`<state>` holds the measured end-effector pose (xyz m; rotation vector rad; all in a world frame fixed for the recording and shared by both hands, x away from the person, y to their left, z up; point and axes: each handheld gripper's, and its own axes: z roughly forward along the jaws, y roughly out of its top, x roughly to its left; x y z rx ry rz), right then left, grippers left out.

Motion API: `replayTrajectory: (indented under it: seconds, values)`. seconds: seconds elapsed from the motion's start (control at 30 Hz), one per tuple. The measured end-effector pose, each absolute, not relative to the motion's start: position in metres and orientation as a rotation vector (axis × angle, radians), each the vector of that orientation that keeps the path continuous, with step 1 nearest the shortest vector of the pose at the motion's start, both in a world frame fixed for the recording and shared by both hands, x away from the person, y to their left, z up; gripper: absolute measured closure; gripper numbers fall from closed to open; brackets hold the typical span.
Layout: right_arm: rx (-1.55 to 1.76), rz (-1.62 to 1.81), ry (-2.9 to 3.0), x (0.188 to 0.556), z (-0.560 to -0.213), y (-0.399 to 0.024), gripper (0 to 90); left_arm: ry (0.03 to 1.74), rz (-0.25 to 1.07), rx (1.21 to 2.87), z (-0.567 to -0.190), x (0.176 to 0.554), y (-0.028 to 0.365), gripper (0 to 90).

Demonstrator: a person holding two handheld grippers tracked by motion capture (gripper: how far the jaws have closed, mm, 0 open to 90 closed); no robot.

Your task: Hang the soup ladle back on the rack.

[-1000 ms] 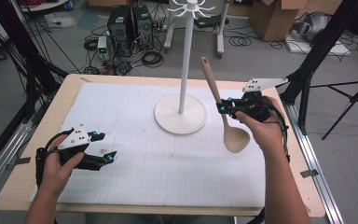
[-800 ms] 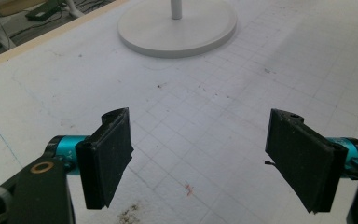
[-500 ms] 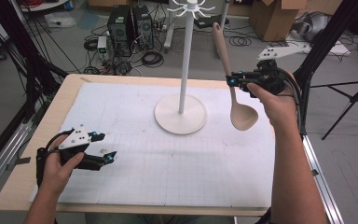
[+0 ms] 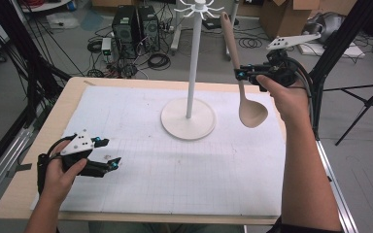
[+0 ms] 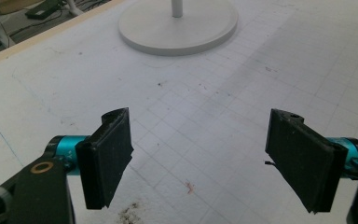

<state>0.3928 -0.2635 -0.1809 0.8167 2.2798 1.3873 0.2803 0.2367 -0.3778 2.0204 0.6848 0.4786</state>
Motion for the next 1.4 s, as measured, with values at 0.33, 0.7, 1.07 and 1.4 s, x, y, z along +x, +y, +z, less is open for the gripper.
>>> replayTrajectory:
  seconds: [0.33, 0.7, 1.07, 1.4]
  values:
    - [0.815, 1.397, 2.304, 0.399, -0.183, -0.259, 77.4, 0.688, 0.477, 2.022, -0.378, 0.281, 0.237, 22.9]
    - [0.803, 1.401, 2.333, 0.407, -0.185, -0.25, 77.3, 0.69, 0.481, 2.021, -0.378, 0.281, 0.238, 22.9]
    - [0.82, 1.372, 2.355, 0.414, -0.188, -0.238, 77.0, 0.693, 0.484, 2.018, -0.378, 0.28, 0.239, 22.9]
    - [0.819, 1.358, 2.36, 0.417, -0.192, -0.235, 75.7, 0.699, 0.483, 2.012, -0.378, 0.28, 0.241, 22.9]
